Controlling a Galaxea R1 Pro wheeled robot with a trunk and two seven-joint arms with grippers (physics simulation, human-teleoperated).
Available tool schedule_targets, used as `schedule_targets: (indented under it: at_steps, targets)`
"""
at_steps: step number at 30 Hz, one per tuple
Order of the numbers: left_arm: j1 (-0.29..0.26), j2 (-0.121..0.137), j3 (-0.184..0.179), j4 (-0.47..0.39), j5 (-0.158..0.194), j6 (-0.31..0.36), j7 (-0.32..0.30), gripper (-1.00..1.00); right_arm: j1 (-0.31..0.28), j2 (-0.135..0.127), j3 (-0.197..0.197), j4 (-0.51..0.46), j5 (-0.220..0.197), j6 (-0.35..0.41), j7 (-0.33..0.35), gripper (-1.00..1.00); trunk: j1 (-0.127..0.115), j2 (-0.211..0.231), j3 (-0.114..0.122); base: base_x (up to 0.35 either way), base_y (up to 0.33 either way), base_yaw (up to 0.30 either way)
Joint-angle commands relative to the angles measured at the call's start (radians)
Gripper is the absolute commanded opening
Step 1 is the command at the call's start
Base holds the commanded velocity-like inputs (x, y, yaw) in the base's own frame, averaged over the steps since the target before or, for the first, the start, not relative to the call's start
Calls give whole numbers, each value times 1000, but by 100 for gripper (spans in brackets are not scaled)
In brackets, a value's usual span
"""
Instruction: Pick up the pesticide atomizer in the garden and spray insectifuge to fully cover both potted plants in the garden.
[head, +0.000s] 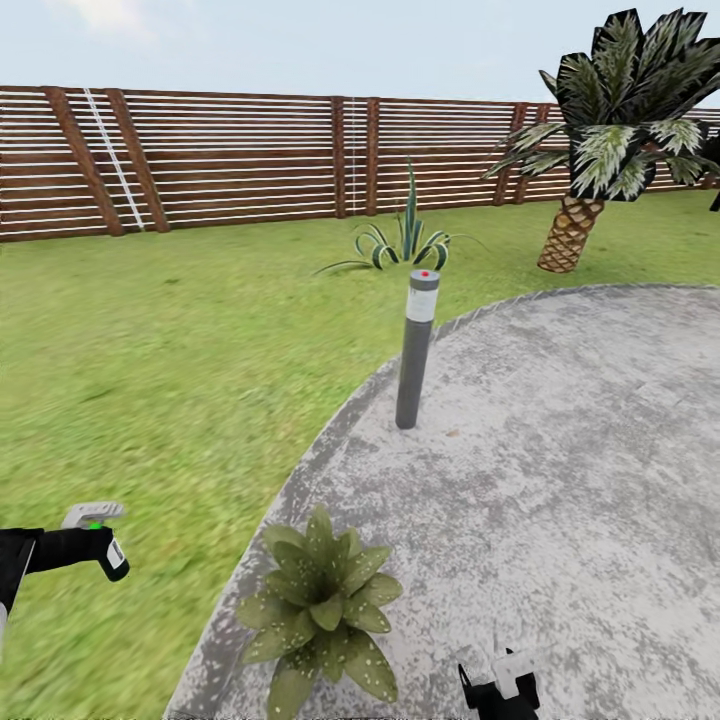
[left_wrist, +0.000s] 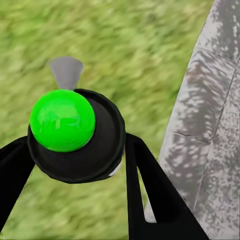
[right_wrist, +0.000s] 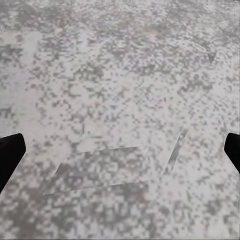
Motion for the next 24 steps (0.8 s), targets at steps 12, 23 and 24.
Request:
schedule_targets:
  at_steps: [12, 23, 24]
  targets:
    - [-1, -5, 5, 1, -5, 5, -7, -100, -1, 0, -6, 3, 10, -3, -4, 100, 0, 0, -1, -135, 297, -215]
    - [-1, -12, 6, 1, -6, 5, -5, -100, -1, 2, -6, 3, 10, -3, -4, 100, 0, 0, -1, -100, 300, -296]
    - [-1, -12, 5, 1, -5, 5, -5, -100, -1, 2, -6, 3, 10, -3, -4, 100, 0, 0, -1, -9, 316, -296]
